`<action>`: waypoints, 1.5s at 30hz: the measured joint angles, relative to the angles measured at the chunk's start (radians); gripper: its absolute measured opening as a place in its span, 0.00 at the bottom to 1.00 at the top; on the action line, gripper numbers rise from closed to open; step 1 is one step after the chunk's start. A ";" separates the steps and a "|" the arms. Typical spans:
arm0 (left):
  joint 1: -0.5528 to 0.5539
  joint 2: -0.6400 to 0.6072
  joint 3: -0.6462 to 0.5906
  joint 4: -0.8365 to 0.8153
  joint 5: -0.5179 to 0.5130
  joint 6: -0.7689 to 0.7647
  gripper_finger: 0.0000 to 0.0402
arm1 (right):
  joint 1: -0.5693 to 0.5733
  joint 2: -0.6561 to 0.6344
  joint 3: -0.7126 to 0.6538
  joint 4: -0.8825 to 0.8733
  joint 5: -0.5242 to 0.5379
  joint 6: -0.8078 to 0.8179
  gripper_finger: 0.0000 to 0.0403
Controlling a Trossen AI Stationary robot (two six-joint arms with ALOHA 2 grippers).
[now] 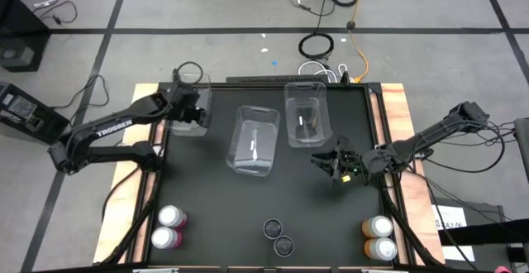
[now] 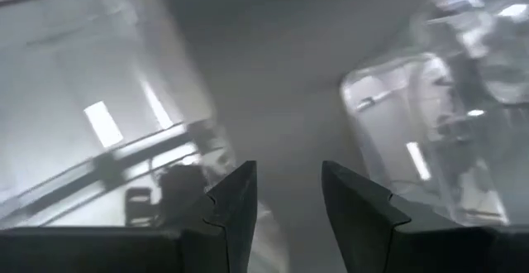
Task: Sort soda cans
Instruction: Move the bottom transparent bin between the two transparent bins
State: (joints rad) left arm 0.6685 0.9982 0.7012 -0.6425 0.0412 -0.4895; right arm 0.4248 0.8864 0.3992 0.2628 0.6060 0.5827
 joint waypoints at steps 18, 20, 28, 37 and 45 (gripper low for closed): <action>-0.001 0.121 0.019 -0.127 0.016 -0.055 0.37 | 0.000 0.000 0.000 -0.016 0.000 0.004 0.27; -0.001 0.135 0.019 -0.141 0.016 -0.056 0.35 | 0.000 0.000 0.000 -0.016 0.000 0.004 0.27; -0.001 0.145 0.029 -0.139 0.017 -0.089 0.05 | 0.000 0.000 0.000 -0.022 0.000 0.004 0.27; -0.001 0.148 0.134 -0.221 -0.017 -0.094 0.02 | 0.000 0.000 0.000 -0.032 0.000 0.004 0.27; -0.095 0.148 0.200 -0.260 -0.023 -0.194 0.02 | 0.000 0.000 0.000 -0.046 0.000 -0.026 0.27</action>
State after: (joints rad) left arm 0.5735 1.1461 0.9008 -0.9021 0.0181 -0.6831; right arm 0.4248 0.8867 0.3992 0.2165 0.6056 0.5571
